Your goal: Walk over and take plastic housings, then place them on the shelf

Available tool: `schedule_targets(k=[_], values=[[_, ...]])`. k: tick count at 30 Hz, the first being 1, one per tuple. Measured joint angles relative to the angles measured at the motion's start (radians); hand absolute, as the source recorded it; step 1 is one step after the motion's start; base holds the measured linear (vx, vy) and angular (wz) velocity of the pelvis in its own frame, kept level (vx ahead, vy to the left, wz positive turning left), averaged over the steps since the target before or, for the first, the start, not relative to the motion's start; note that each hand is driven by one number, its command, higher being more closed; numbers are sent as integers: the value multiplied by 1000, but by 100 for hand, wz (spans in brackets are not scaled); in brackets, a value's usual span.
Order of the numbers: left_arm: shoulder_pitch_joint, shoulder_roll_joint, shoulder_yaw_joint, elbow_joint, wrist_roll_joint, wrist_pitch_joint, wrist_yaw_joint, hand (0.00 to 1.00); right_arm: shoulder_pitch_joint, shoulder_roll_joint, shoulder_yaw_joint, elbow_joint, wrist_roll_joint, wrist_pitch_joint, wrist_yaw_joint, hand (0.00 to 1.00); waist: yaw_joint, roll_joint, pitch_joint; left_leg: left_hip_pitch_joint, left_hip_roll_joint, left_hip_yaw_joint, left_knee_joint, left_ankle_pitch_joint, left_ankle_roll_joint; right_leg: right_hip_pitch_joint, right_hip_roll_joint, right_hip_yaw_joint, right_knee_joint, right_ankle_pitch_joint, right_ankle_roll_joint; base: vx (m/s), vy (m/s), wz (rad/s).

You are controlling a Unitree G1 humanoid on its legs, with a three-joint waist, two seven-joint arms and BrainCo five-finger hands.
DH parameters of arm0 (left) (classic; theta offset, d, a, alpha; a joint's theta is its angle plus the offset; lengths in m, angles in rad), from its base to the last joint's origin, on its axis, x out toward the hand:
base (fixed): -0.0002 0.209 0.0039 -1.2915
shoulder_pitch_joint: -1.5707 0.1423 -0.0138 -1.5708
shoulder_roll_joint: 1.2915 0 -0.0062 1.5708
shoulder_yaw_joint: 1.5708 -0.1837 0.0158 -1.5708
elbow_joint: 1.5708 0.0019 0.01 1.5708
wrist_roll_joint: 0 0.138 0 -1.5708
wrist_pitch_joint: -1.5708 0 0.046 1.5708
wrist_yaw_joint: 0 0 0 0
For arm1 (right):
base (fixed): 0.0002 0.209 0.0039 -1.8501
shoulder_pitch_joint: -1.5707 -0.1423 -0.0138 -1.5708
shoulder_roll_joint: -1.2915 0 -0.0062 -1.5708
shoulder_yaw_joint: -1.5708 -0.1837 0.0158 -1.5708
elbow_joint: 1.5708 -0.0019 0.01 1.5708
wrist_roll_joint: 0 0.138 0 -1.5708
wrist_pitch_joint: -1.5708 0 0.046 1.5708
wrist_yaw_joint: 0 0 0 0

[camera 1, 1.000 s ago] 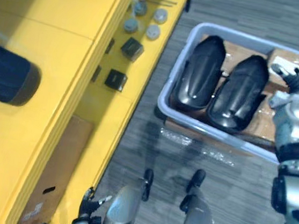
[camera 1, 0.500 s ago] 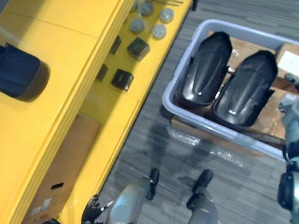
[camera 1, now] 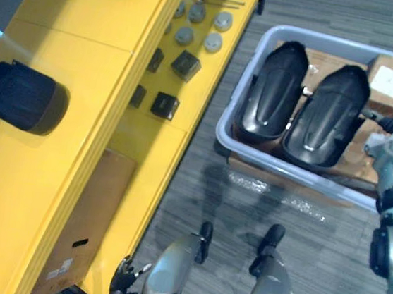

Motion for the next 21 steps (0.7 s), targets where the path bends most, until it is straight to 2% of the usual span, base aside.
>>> schedule_targets(k=[4, 10, 11, 13, 18, 21], values=[[-12, 1, -4, 1, 1, -38, 8, 0, 0, -1, 43, 17, 0, 3, 15, 0, 1, 0, 0, -2, 9, -1, 7, -4, -7, -4, 9, -2, 1, -5, -7, 6, 4, -2], [-82, 14, -37, -11, -5, -83, 30, 0, -4, -5, 55, 30, -43, 56, 21, 0, 19, 1, 0, -41, 29, -6, 43, -14, -20, -33, 18, -22, 24, -11, -17, -4, 0, -2], [-87, 14, -41, -25, -7, -97, 38, 0, -4, -5, 63, 30, -54, 61, 22, 100, 20, 1, 0, -41, 31, -7, 47, -15, -22, -34, 19, -23, 32, -15, -22, 0, 0, 0], [-89, 12, -46, -47, -26, -111, 56, 0, -4, -4, 66, 30, -61, 79, 23, 100, 21, 1, -1, -45, 36, -10, 57, -17, -25, -37, 23, -24, 36, -18, -26, -21, -2, -1], [-107, 20, -84, -52, -43, -109, 98, 0, -4, -4, 68, 35, -120, 115, 28, 100, 32, 3, -2, -47, 45, -5, 59, -19, -28, -36, 27, -35, 36, -20, -29, -29, 0, -6], [-120, 21, -110, -48, -45, -105, 127, 0, -4, -13, 86, 52, -199, 137, 29, 100, 44, 16, -11, -53, 45, -7, 60, -20, -29, -37, 19, -66, 38, -19, -30, -4, 11, 1]])
